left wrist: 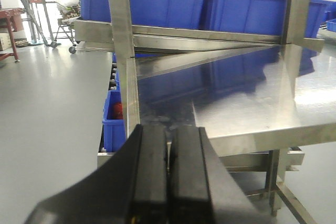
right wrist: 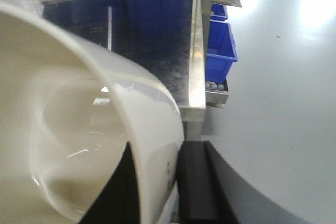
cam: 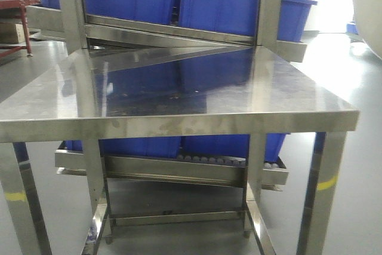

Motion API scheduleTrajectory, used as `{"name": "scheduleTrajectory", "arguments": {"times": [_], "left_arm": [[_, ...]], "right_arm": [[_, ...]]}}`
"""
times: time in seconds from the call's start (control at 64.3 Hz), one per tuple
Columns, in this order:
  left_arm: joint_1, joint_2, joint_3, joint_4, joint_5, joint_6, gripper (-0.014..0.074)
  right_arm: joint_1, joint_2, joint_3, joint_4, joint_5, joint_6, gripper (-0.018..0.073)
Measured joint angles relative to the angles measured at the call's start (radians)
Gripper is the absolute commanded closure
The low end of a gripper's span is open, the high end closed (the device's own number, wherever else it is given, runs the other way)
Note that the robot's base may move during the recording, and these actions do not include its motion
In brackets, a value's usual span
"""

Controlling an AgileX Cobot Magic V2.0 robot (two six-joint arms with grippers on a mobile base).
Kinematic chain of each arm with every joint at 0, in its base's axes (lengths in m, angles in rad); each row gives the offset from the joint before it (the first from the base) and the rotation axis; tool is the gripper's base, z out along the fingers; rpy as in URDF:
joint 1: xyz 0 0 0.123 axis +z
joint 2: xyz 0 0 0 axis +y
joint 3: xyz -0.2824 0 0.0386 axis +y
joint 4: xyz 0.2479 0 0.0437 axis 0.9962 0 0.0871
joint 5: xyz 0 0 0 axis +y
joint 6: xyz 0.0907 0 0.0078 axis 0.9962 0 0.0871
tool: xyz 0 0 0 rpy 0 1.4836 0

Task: Move white bin to right shelf second layer
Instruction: 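Turn the base toward the crate racks, holding the bin in the right gripper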

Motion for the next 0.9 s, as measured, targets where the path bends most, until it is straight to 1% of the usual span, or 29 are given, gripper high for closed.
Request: {"name": "scheduleTrajectory", "arguments": {"times": [0.902], "left_arm": [[0.000,0.000,0.000,0.000,0.000,0.000,0.0512]], "right_arm": [[0.000,0.000,0.000,0.000,0.000,0.000,0.0526]]}}
